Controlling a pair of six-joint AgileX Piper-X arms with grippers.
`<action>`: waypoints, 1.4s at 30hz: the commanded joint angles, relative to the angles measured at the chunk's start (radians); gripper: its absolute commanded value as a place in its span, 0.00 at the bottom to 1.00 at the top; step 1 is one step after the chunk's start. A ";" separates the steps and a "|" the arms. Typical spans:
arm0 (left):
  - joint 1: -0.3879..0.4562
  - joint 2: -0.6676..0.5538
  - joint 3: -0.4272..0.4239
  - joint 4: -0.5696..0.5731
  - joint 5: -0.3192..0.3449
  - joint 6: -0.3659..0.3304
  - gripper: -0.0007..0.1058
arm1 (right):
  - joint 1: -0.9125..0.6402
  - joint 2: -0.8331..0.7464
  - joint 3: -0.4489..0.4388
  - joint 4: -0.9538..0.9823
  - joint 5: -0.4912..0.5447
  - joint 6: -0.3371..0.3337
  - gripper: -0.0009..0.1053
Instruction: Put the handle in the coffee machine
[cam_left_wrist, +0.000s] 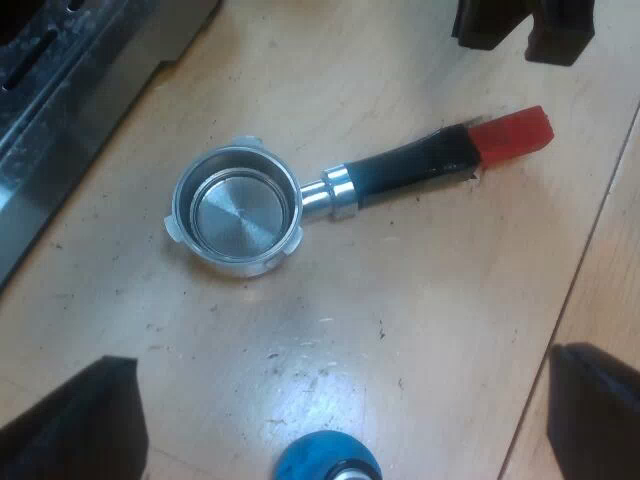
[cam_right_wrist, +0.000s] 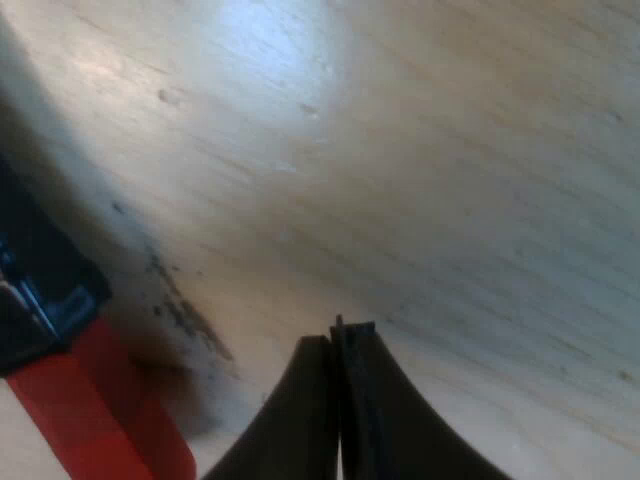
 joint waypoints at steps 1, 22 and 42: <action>-0.005 0.000 -0.004 -0.005 -0.006 -0.001 0.79 | 0.077 0.046 0.002 -0.038 0.031 0.007 0.01; -0.005 -0.081 -0.004 0.145 -0.134 -0.009 0.79 | 0.446 0.127 -0.010 -0.206 -0.024 0.200 0.01; -0.005 -0.202 -0.004 0.235 -0.136 -0.054 0.79 | 0.493 0.208 -0.013 -0.626 -0.064 0.428 0.01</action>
